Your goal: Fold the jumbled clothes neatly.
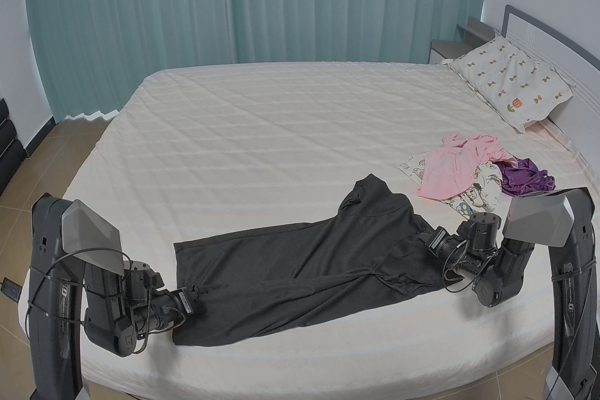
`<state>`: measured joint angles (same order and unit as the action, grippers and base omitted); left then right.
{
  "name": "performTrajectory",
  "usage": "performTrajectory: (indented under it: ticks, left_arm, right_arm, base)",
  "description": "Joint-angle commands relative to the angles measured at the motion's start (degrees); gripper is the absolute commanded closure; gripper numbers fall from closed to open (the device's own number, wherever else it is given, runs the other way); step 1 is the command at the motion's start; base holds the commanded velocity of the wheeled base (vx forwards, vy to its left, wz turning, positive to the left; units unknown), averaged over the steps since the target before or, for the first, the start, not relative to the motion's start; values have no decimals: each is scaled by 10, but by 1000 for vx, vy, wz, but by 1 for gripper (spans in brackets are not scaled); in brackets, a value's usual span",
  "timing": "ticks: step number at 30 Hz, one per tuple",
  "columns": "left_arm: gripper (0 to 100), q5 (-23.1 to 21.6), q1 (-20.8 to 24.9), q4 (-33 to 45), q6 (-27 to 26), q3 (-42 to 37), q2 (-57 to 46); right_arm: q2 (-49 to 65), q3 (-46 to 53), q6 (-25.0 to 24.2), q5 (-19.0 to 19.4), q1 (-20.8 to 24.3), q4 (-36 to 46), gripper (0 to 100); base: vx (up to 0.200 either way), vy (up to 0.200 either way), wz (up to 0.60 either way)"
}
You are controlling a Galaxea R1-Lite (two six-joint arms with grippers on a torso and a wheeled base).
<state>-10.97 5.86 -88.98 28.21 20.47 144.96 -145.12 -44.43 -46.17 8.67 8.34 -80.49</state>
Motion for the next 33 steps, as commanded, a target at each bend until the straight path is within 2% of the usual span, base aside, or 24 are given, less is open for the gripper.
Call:
performTrajectory:
  ticks: [1,3,5,7,13,23,32,33]
  left_arm:
    - [100,11,-2,-10,2,-8,4]
    - [100,39,-3,-10,12,-9,0]
    - [100,77,-3,-10,41,-7,-9]
    - [100,97,-3,-10,69,-7,-20]
    - [100,105,-4,-10,130,-19,-46]
    - [100,117,-2,-10,129,-13,-28]
    - [100,117,1,-10,128,4,-12]
    - [100,117,2,-10,128,4,-12]
  right_arm:
    - [0,0,0,-1,0,-1,100]
    - [1,2,1,-2,0,-2,100]
    - [6,5,1,-4,1,-4,100]
    - [6,4,2,-6,0,-8,100]
    - [2,-2,13,-6,-8,-12,100]
    - [11,-5,14,-4,-16,-35,100]
    - [-22,-20,34,0,-10,-14,100]
    - [-23,-22,36,0,-10,-6,0]
  base:
    - [0,0,0]
    - [0,0,0]
    - [0,0,0]
    - [0,0,0]
    - [0,0,0]
    - [0,0,0]
    - [0,0,0]
    - [0,0,0]
